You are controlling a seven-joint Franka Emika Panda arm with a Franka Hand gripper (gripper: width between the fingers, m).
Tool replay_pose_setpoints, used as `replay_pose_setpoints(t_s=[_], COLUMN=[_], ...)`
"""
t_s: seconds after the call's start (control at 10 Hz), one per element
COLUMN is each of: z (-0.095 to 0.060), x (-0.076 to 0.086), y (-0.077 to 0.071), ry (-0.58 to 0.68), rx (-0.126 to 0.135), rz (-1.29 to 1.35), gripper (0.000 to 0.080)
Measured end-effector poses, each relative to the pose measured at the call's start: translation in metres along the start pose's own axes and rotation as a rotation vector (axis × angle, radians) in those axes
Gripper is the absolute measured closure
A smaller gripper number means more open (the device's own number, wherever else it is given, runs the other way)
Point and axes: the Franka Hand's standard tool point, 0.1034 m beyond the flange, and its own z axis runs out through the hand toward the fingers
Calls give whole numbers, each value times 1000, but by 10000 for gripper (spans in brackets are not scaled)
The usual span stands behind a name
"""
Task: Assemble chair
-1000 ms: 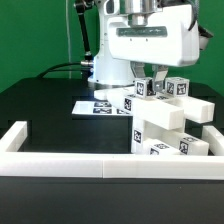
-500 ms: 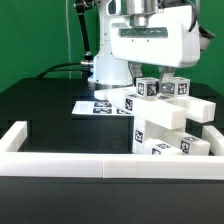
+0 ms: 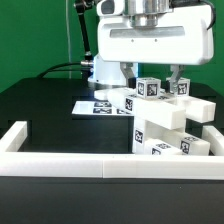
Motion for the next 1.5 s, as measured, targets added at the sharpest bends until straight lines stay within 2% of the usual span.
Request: replay_pose_setpoints(t_s=[0.8, 1.4, 1.5], z=[0, 0, 0], x=[2, 3, 4], y=[3, 6, 6], ry=[0, 2, 1], rx=[-5, -34, -34], rz=[-485, -846, -882], gripper=[150, 150, 265])
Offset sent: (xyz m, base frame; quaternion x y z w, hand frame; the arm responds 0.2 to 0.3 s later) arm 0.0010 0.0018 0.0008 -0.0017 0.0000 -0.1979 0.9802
